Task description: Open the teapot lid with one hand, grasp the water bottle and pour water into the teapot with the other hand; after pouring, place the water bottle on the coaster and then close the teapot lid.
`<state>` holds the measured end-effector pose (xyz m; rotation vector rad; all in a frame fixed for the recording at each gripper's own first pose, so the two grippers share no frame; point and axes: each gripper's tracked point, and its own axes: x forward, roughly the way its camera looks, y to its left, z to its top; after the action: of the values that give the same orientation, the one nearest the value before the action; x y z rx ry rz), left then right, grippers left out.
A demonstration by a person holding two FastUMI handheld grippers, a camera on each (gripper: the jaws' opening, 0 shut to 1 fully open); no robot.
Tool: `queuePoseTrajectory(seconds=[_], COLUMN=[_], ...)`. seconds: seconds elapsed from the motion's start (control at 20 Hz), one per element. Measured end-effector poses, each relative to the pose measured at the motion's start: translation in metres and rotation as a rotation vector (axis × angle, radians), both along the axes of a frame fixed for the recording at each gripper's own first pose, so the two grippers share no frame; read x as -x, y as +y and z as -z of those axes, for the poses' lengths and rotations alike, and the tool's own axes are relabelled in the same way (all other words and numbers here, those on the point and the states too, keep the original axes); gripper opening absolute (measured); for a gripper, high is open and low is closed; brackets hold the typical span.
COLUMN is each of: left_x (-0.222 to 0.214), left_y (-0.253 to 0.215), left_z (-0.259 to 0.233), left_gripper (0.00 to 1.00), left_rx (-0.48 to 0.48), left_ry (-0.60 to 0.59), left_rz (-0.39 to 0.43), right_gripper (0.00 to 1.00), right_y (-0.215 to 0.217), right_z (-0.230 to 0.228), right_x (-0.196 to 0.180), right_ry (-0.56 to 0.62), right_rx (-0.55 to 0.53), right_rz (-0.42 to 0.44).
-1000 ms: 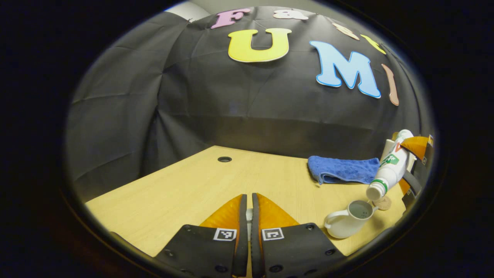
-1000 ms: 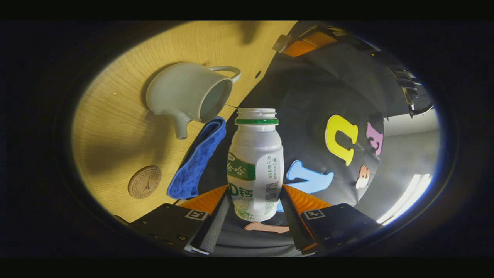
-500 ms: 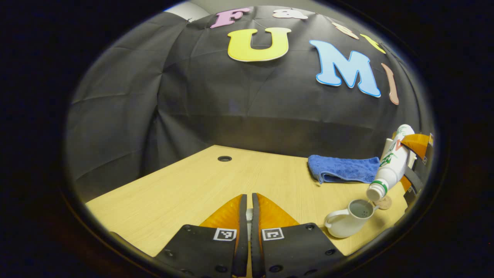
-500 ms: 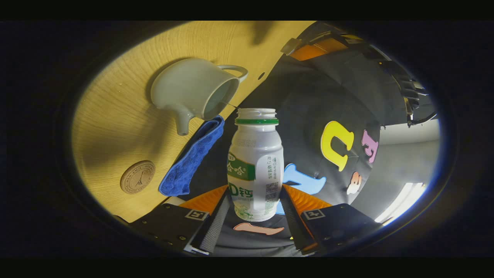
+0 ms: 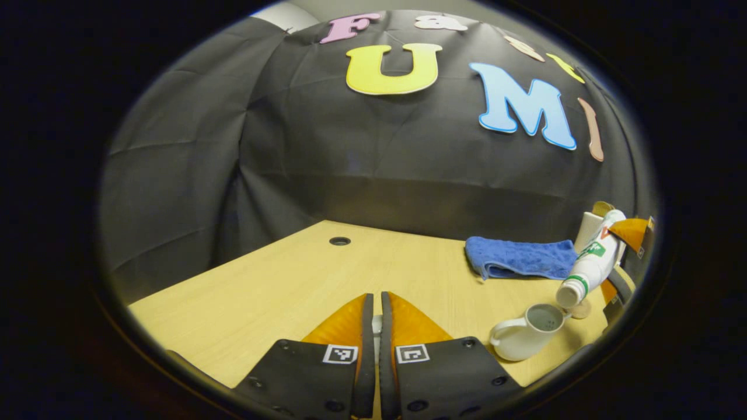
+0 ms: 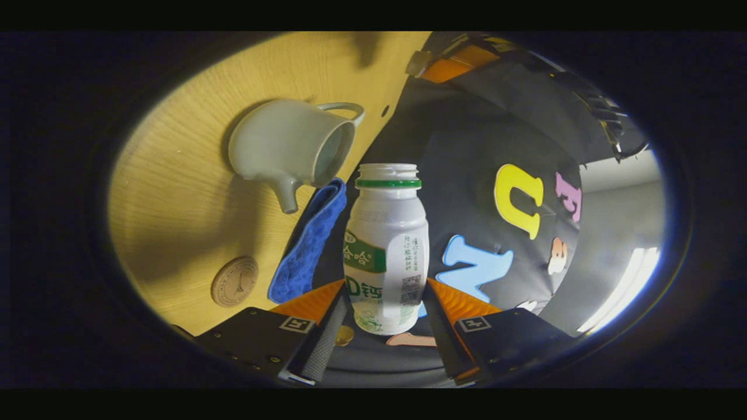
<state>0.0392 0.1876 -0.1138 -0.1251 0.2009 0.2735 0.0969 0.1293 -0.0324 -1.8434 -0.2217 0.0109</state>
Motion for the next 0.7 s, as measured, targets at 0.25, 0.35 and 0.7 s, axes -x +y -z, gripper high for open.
queuePoseTrajectory(seconds=[0.25, 0.35, 0.7], left_x=[-0.003, -0.003, -0.008], left_y=[-0.009, -0.013, -0.033], left_z=[-0.003, -0.003, -0.006], left_gripper=[0.14, 0.1, 0.14], left_rx=[0.005, -0.004, -0.002], left_ry=[-0.012, -0.013, -0.029], left_rz=[0.024, 0.035, 0.094], right_gripper=[0.74, 0.74, 0.74], right_y=[-0.01, -0.011, -0.029], right_z=[0.01, 0.012, 0.019], right_x=[0.007, 0.011, 0.019], right_ry=[0.078, 0.101, 0.211], right_rx=[-0.281, -0.394, -0.871], right_rz=[0.027, 0.022, 0.06])
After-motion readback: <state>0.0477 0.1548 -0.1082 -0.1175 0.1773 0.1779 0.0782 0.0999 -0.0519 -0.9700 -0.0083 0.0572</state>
